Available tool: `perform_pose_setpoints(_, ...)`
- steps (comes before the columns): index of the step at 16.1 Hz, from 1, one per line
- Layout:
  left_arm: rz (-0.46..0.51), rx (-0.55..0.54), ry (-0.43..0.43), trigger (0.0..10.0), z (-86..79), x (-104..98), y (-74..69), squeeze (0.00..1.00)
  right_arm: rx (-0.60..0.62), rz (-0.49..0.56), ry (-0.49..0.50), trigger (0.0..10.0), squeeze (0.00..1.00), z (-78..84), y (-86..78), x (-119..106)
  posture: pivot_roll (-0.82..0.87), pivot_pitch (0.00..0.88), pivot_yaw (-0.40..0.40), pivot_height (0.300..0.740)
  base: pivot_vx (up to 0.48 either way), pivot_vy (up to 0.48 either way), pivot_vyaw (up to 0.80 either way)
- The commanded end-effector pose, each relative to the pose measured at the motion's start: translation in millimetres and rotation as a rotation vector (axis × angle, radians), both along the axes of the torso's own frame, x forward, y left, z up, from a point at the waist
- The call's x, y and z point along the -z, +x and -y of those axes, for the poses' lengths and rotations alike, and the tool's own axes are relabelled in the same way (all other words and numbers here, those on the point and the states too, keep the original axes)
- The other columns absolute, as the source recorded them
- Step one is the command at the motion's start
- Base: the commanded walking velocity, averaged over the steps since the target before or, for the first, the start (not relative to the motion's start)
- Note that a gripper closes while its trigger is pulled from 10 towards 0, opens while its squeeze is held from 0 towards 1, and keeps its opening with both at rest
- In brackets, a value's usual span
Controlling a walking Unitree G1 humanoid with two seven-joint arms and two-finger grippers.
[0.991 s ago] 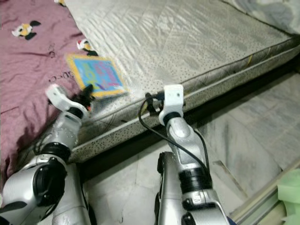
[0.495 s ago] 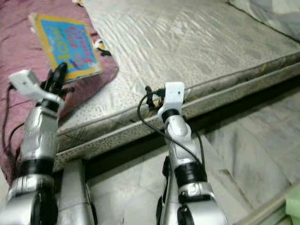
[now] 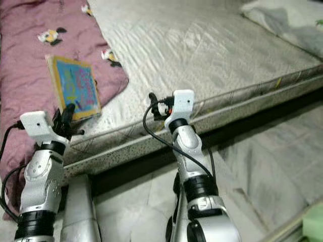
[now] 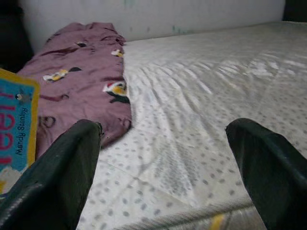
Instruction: Clean up the room
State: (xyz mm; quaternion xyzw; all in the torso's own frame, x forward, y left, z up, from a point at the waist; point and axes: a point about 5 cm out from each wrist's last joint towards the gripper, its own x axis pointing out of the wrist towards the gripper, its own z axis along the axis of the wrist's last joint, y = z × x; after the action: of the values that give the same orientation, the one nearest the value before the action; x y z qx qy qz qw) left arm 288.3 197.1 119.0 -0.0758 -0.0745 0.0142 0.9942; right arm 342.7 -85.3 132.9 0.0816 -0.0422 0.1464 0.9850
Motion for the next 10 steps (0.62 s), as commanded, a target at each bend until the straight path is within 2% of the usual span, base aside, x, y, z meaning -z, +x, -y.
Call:
perform_pose_setpoints(1,0.077,-0.031,0.013,10.0,-3.4,-19,-1.7,0.00,-0.017,0.003,0.016,10.0,0.00,-3.9,0.1,-1,0.06,0.000,-0.082,0.579,0.000,0.000,0.00)
perform_pose_setpoints(5,0.036,-0.003,0.022,10.0,1.8,-14,-8.0,0.00,-0.023,0.005,0.035,10.0,0.00,-6.1,-2.5,-1,0.04,0.000,-0.065,0.609,0.000,0.000,0.00)
perform_pose_setpoints(7,0.044,0.018,0.019,10.0,10.3,-21,-0.6,0.00,0.005,0.000,0.033,10.0,0.00,-0.6,-3.3,0,0.02,0.000,-0.042,0.633,0.000,0.000,0.00)
perform_pose_setpoints(10,0.047,0.036,0.034,10.0,13.9,-24,1.4,0.00,0.016,0.011,0.029,10.0,0.00,0.7,-2.5,-2,0.01,0.000,-0.036,0.658,0.000,0.000,0.00)
